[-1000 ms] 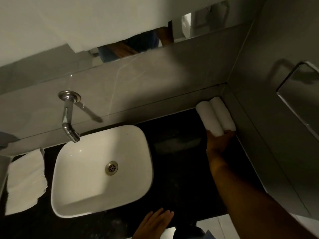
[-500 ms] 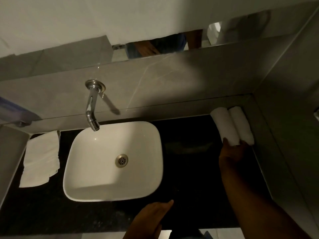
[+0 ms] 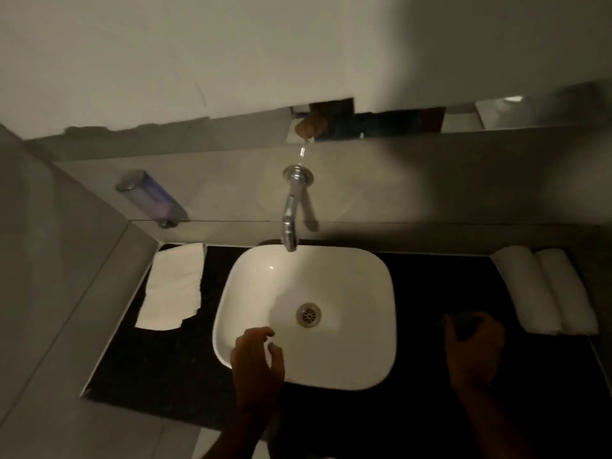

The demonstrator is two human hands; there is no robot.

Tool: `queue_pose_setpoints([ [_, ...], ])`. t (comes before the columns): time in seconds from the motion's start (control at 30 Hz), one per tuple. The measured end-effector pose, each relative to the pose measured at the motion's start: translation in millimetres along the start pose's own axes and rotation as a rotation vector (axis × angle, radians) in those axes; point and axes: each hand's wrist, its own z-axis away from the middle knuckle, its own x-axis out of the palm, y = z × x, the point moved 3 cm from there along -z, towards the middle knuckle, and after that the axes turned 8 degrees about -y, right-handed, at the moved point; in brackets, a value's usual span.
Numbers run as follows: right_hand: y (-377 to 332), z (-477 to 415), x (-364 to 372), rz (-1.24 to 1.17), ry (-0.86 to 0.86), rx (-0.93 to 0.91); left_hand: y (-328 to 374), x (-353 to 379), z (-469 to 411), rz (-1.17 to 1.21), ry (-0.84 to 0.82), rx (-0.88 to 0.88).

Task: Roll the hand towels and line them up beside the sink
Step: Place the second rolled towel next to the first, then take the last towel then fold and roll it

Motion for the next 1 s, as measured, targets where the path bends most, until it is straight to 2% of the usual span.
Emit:
queue_pose_setpoints([
  [0.07,-51,31,25,0.069,-0.136,-0.143,-50,-13,-19,0.005,0.062,-0.209],
  [0.17,-120,80,70,0.156,-0.279,-0.362,-132,-39,-37,-0.032,0.047,-0.465],
  [0.3,-188,135,142,0.293,-0.307,-0.653,-228,-72,-51,-0.104,-0.112,-0.581],
  [0.47,-248,196,227,0.420,-0.375,-0.817,-315,-84,-82,-0.173,-0.397,-0.434],
  [0.57,-266,224,268,0.471,-0.404,-0.815,-358,-75,-114,-0.306,-0.509,-0.347],
  [0.77,-268,260,309,0.542,-0.481,-0.791,-416,-47,-169,-0.483,-0.598,-0.134],
  [0.87,-263,267,315,0.535,-0.500,-0.773,-433,-35,-190,-0.462,-0.535,-0.003],
  [1.0,-267,274,323,0.481,-0.510,-0.778,-434,-35,-199,-0.441,-0.516,0.006],
])
